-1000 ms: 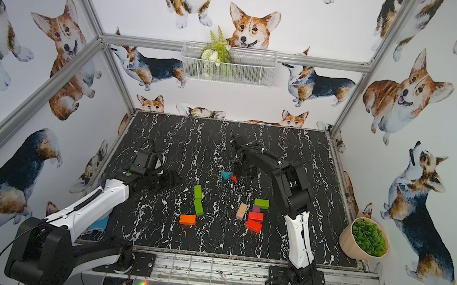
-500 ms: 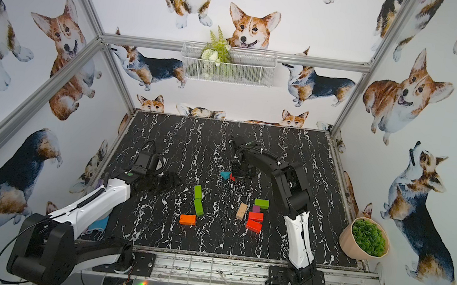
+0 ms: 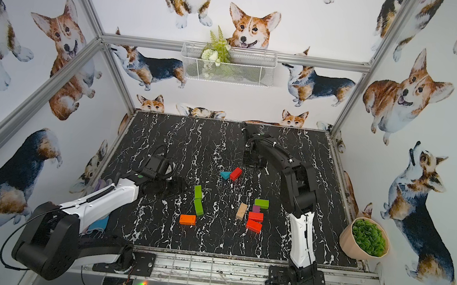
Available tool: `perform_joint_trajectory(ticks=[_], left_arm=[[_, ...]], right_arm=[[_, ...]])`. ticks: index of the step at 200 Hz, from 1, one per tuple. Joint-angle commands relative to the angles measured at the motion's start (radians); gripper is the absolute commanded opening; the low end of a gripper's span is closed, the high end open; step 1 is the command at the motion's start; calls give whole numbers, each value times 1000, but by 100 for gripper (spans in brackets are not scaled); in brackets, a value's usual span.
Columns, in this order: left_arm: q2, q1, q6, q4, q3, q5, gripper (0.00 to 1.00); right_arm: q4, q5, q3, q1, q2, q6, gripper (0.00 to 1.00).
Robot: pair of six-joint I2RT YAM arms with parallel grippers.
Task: Assemble a heart with building blocks
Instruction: Assemble the building block at the center of the board.
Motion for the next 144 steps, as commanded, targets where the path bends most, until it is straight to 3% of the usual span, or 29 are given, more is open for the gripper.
perform_joint_trajectory(ticks=[1, 46, 107, 144], left_arm=[[34, -54, -78, 75, -13, -47, 67], [133, -82, -124, 139, 19, -65, 66], [307, -113, -142, 184, 134, -63, 67], [333, -166, -153, 33, 222, -171, 67]], right_arm=[[-54, -4, 95, -13, 74, -32, 36], [-74, -24, 157, -11, 125, -16, 36], [30, -22, -152, 17, -145, 23, 36], [44, -7, -286, 39, -263, 35, 37]])
